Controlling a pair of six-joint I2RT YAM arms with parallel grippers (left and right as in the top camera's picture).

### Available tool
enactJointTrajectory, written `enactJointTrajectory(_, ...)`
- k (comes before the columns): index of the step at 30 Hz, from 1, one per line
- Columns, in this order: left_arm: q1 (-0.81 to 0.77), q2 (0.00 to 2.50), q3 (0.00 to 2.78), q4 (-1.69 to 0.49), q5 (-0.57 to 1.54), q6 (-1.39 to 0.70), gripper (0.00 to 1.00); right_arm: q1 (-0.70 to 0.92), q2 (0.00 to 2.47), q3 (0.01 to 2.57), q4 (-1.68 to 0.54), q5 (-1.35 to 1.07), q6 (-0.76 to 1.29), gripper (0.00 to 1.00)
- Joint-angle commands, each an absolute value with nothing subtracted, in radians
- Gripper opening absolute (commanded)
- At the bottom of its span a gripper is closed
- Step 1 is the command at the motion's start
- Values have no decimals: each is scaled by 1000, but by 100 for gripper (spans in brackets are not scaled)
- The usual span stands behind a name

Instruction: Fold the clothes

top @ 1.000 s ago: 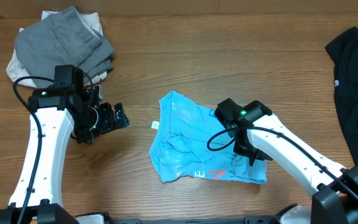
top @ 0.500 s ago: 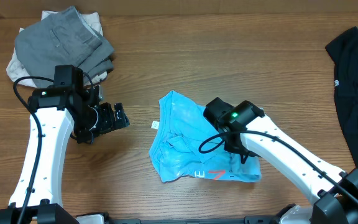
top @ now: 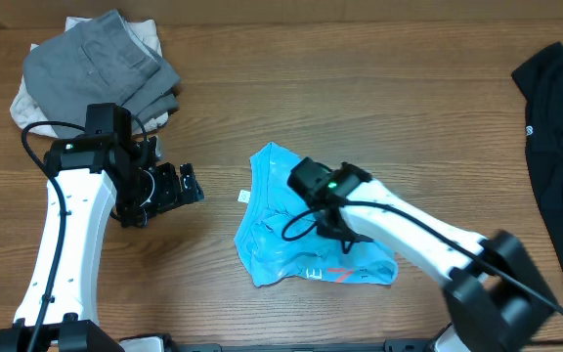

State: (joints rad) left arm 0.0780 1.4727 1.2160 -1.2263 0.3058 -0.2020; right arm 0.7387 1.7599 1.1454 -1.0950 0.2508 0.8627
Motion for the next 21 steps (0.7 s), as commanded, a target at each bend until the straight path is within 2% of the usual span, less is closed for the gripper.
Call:
enactJointTrajectory(1, 72, 1466, 1211, -1227, 307, -183, 100, 766, 1791, 1172, -1036, 142, 869, 11)
enactJointTrajectory(3, 72, 1466, 1211, -1227, 307, -183, 100, 780, 1790, 1174, -982, 108, 869, 22)
enactJointTrajectory(4, 72, 1466, 1211, -1226, 306, -182, 100, 785, 1790, 1179, -966, 96, 869, 33)
enactJointTrajectory(6, 72, 1466, 1211, -1227, 307, -183, 100, 786, 1790, 1198, -955, 75, 868, 70)
enactJointTrajectory(8, 72, 1466, 1211, -1227, 307, -183, 100, 785, 1790, 1229, -983, 72, 868, 90)
enactJointTrajectory(9, 72, 1466, 1211, -1227, 307, -183, 100, 781, 1790, 1250, -1010, 75, 868, 94)
enactJointTrajectory(15, 72, 1466, 1211, -1228, 306, -182, 100, 698, 1761, 1452, -1242, 110, 864, 98)
enactJointTrajectory(21, 72, 1466, 1211, -1230, 303, -179, 100, 552, 1684, 1519, -1276, 33, 727, 99)
